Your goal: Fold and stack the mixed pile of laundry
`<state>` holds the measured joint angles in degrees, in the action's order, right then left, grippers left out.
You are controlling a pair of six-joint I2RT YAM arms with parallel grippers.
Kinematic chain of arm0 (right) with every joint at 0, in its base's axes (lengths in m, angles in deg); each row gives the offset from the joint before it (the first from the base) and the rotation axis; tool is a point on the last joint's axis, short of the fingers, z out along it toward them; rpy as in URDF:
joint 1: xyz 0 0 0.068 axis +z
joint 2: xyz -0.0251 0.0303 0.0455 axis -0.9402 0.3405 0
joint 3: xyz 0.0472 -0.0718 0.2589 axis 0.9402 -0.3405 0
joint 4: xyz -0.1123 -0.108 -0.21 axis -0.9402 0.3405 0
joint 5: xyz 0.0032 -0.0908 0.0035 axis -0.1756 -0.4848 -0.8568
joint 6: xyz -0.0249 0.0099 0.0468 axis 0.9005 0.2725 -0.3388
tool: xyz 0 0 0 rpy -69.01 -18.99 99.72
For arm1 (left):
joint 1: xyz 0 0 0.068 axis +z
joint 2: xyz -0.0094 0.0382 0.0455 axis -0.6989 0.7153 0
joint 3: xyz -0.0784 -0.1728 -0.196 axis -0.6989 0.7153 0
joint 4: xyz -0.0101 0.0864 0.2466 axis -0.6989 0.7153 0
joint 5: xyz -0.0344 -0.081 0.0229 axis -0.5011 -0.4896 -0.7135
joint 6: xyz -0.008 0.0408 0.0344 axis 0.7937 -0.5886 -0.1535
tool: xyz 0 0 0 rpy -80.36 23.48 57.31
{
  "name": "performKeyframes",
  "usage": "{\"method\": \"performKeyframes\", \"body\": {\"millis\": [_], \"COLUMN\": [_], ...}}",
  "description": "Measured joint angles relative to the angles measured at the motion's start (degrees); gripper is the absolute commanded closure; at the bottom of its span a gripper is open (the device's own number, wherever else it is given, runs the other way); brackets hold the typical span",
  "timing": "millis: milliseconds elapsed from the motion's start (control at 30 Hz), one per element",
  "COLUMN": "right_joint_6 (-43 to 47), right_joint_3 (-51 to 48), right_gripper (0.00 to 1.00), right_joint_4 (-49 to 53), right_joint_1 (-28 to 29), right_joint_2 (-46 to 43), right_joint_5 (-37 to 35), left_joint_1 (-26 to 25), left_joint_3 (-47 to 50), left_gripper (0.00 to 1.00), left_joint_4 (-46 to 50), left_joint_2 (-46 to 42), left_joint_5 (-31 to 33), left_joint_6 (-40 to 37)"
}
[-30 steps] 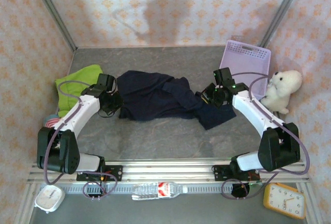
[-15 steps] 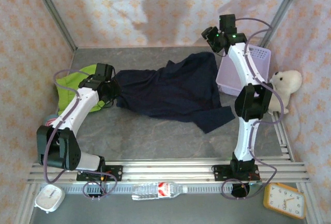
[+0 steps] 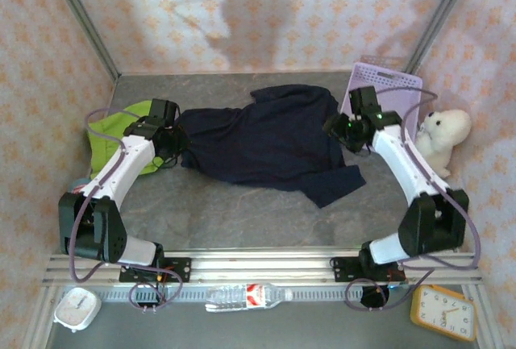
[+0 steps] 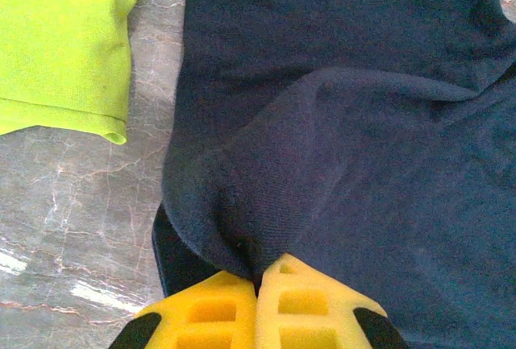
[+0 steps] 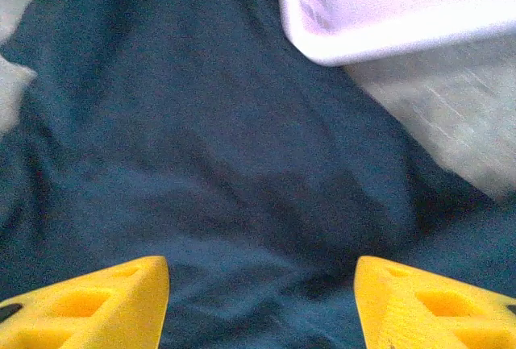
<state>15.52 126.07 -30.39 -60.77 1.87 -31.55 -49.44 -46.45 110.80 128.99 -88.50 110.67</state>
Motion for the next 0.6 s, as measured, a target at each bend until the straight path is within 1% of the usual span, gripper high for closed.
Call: {"method": "performKeyframes", "body": {"millis": [67, 100, 200, 333, 467, 500, 533, 567, 600], "right_joint_6": [0.63, 0.85, 1.44, 0.83, -1.6, -2.21, -2.56, -2.97, -3.63], "right_joint_3": [-5.88, -8.17, -14.64, -18.69, -23.47, -24.37, -24.28, -24.15, -24.15], "right_gripper": [0.37, 0.35, 0.37, 0.39, 0.43, 0.48, 0.59, 0.74, 0.86], "right_joint_4": [0.24, 0.61, 0.9, 0.02, -4.48, -5.22, -5.46, -5.44, -5.05], "right_joint_1": [-0.04, -0.11, -0.55, -1.09, -1.11, -1.11, -1.11, -1.14, -1.14], "right_joint_2": [-2.62, -2.86, -1.6, 1.7, 3.26, 3.82, 4.02, 3.98, 4.02], "right_joint_5": [-1.92, -2.82, -5.77, -7.98, -7.37, -7.23, -7.32, -7.48, -7.91], "left_joint_1": [0.0, 0.0, 0.0, 0.0, 0.0, 0.0, 0.0, 0.0, 0.0], "left_joint_3": [0.02, 0.02, 0.07, 0.9, 2.56, 2.91, 3.13, 3.28, 3.32], "left_gripper": [1.0, 1.0, 1.0, 1.0, 1.0, 1.0, 1.0, 1.0, 1.0], "left_joint_4": [-0.11, -0.17, -0.22, -0.68, -0.96, -1.05, -1.05, -1.05, -1.09], "left_joint_2": [0.0, 0.02, 0.37, 1.2, 1.2, 1.2, 1.2, 1.25, 1.27], "left_joint_5": [-0.04, -0.15, -0.28, -0.42, -0.42, -0.42, -0.42, -0.42, -0.42], "left_joint_6": [0.0, 0.0, 0.02, 0.04, 0.02, 0.02, 0.02, 0.02, 0.02]}}
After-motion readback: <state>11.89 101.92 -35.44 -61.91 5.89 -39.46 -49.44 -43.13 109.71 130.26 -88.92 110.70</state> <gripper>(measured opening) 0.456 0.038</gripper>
